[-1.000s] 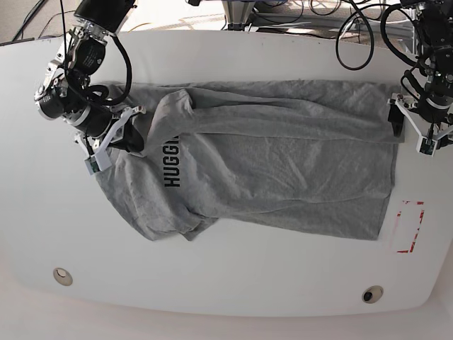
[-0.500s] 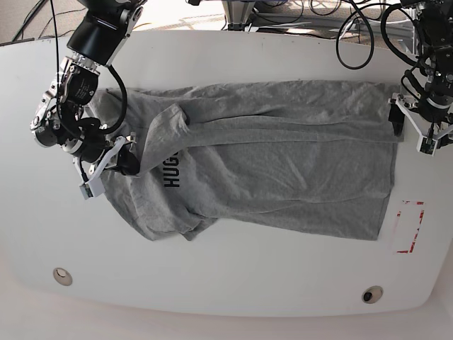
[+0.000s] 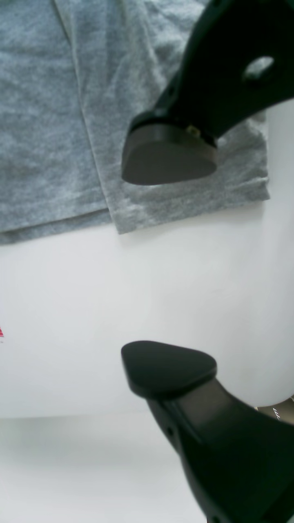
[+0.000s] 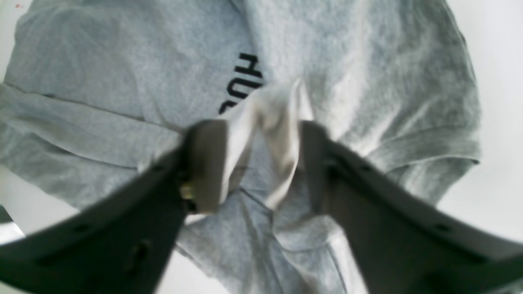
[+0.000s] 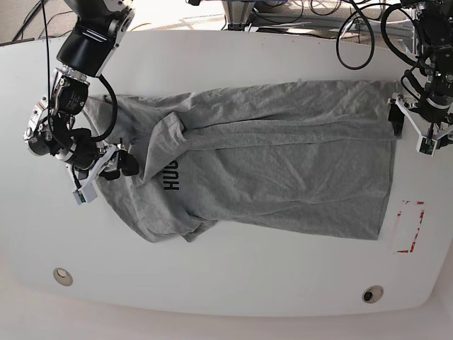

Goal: Layout the t-shirt on the table in an organized manner, then fold the t-shirt properly
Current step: 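Grasp the sleeve hem with the right gripper and pull it outward, then grasp the shirt's hem corner with the left gripper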

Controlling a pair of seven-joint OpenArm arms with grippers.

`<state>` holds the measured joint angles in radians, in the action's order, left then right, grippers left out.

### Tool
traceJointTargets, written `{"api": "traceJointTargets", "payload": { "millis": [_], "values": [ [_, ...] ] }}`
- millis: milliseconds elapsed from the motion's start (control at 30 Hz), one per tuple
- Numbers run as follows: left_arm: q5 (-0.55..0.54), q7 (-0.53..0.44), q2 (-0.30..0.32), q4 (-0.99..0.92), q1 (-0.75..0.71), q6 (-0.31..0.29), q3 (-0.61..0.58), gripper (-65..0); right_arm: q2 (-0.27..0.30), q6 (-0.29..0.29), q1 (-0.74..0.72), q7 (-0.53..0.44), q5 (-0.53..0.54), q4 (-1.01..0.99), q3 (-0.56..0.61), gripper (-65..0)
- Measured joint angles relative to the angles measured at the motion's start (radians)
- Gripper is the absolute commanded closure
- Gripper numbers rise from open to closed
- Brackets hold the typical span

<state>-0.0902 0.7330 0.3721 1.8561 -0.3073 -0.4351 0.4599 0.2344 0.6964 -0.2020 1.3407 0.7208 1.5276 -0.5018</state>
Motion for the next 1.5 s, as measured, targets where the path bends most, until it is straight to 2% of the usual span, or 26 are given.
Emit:
{"api": "traceJointTargets", "payload": {
  "millis": [67, 100, 267, 433, 500, 567, 733, 833, 1067, 1200, 1367, 1500],
  "values": [
    [-0.002, 0.000, 0.000, 0.000, 0.000, 0.000, -0.001, -54.7, 0.023, 0.000, 0.000, -0.001, 0.001, 0.002, 0.018, -59.6],
    [-0.002, 0.000, 0.000, 0.000, 0.000, 0.000, -0.001, -54.7, 0.037, 0.000, 0.003, -0.002, 0.002, 0.006, 0.034, -59.8],
    [-0.008, -0.001, 0.000, 0.000, 0.002, 0.000, -0.002, -54.7, 0.099, 0.003, 0.083, -0.009, 0.018, 0.128, 0.040, -56.0],
    [-0.007, -0.054, 0.000, 0.023, -0.011, 0.000, -0.002, -54.7, 0.167, 0.002, 0.192, -0.035, 0.005, 0.232, 0.032, -53.7],
    [-0.008, -0.091, 0.001, 0.035, -0.029, -0.017, -0.002, -54.7, 0.185, 0.001, 0.244, -0.080, 0.014, 0.263, 0.019, -53.6],
    [-0.015, -0.106, 0.001, 0.043, -0.052, -0.060, -0.002, -54.7, 0.194, 0.004, 0.304, -0.124, 0.019, 0.280, -0.006, -53.3],
    [-0.014, -0.095, -0.020, 0.044, -0.082, -0.142, 0.005, -54.7, 0.195, 0.000, 0.426, -0.192, -0.009, 0.271, -0.058, -53.9],
    [-0.067, -0.099, -0.047, 0.051, -0.087, -0.175, 0.043, -54.7, 0.195, 0.001, 0.471, -0.254, -0.058, 0.271, -0.063, -53.9],
    [-0.098, -0.093, -0.069, 0.061, -0.128, -0.171, 0.088, -54.6, 0.143, 0.000, 0.481, -0.336, -0.187, 0.236, -0.062, -53.9],
    [-0.109, -0.101, -0.070, 0.062, -0.124, -0.177, 0.082, -54.6, 0.109, 0.006, 0.444, -0.333, -0.266, 0.157, -0.060, -53.4],
    [-0.109, -0.105, -0.069, 0.063, -0.143, -0.176, 0.084, -54.6, 0.098, -0.006, 0.391, -0.386, -0.371, 0.058, -0.067, -53.3],
    [-0.105, -0.097, -0.070, 0.062, -0.157, -0.176, 0.086, -54.2, 0.092, 0.001, 0.375, -0.430, -0.405, 0.003, -0.067, -53.1]
  ]
}}
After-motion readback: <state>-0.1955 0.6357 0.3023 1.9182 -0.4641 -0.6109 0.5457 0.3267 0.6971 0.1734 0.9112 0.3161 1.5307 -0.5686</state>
